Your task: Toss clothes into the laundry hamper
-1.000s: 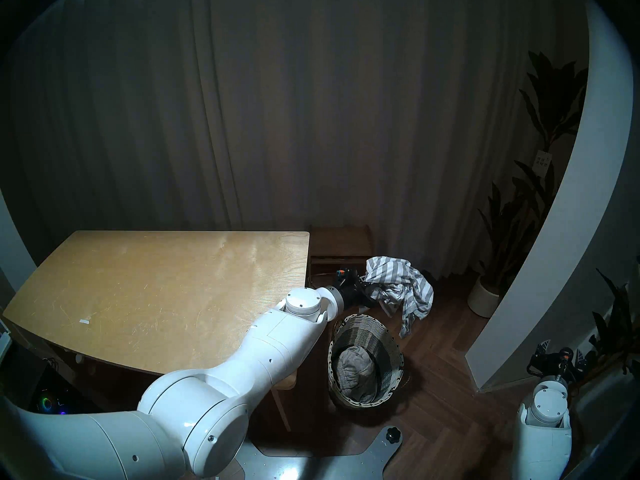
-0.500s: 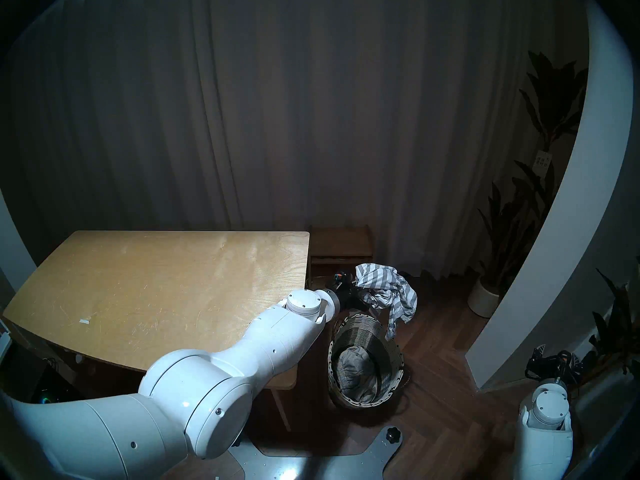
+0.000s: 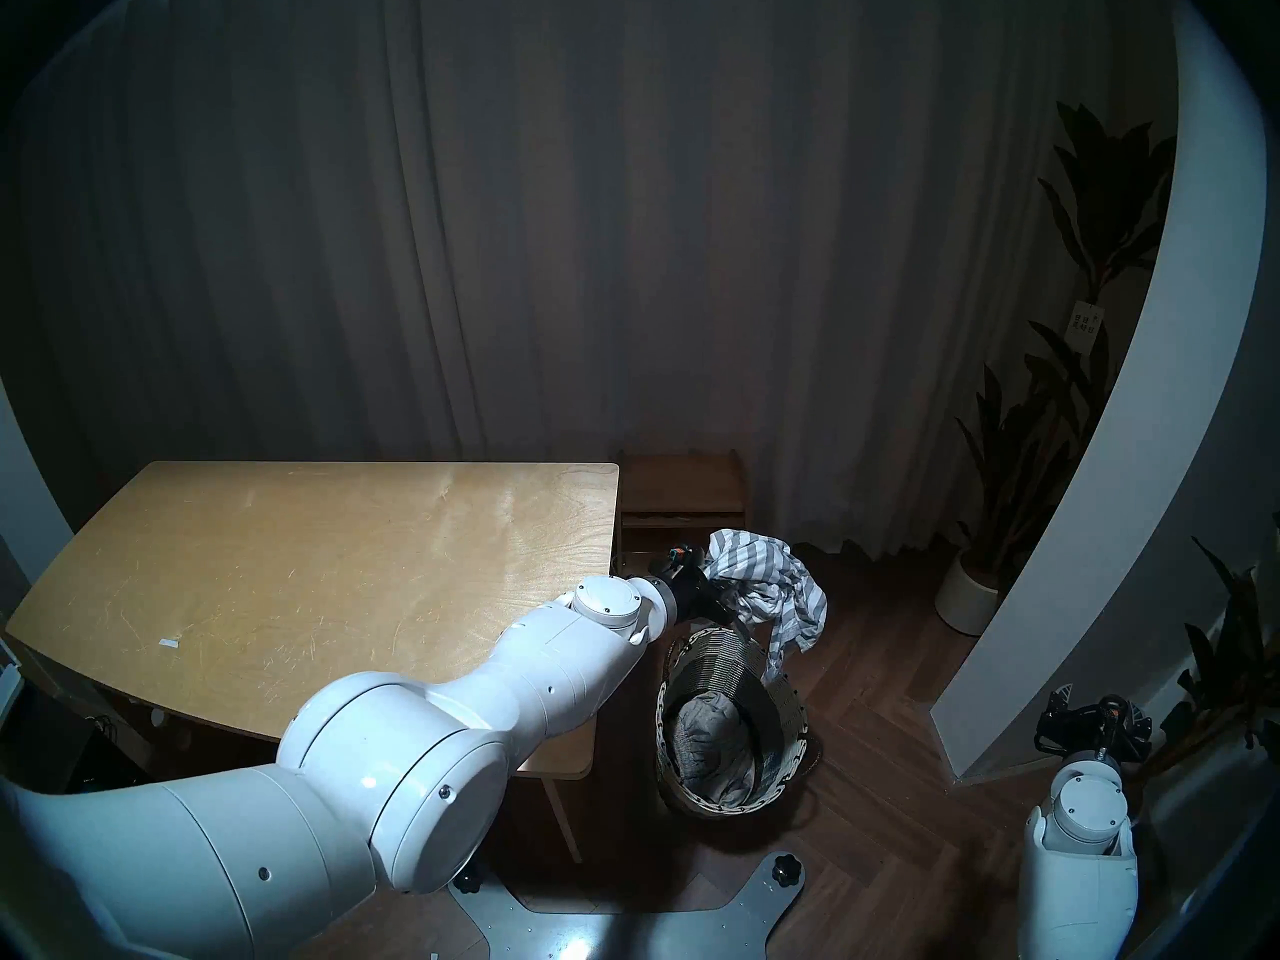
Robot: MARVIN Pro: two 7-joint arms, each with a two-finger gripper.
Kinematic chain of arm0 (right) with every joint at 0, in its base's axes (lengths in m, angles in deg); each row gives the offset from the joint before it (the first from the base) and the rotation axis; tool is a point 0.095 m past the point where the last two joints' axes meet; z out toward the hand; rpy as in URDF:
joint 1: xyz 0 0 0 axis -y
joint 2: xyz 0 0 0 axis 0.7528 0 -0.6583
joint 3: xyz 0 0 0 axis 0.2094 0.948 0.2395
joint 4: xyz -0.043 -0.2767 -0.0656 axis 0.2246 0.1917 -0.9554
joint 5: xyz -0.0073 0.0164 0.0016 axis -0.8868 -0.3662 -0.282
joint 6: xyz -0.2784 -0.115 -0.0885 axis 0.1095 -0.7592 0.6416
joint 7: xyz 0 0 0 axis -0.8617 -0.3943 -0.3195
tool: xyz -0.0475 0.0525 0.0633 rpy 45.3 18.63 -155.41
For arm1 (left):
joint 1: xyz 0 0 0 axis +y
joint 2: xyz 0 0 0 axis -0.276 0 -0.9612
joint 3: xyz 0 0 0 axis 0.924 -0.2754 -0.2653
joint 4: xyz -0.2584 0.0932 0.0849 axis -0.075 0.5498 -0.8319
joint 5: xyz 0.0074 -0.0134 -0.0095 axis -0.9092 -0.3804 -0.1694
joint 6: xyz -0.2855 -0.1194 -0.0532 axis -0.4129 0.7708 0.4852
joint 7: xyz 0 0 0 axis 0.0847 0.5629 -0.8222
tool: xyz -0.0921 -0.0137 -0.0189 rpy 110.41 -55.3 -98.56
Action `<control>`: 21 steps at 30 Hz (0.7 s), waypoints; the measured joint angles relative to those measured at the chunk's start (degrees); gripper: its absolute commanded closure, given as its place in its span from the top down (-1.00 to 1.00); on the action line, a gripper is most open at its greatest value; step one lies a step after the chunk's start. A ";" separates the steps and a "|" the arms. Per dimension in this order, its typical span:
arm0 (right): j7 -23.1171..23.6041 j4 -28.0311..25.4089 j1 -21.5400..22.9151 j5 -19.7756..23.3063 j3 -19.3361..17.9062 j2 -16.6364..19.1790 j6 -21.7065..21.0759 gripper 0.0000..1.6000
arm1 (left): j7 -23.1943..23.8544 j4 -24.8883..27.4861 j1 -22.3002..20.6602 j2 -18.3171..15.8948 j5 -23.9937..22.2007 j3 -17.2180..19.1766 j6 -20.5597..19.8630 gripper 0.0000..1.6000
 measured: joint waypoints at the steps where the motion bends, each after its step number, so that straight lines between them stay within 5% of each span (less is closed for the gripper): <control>1: -0.06 0.00 0.02 -0.09 0.00 0.00 0.02 1.00 | 0.20 -0.16 -0.17 0.02 0.06 -0.04 0.28 1.00; 21: -0.17 -0.60 0.26 -1.65 0.92 0.00 1.09 1.00 | 3.37 -2.09 -1.65 -0.14 -3.51 4.09 7.44 1.00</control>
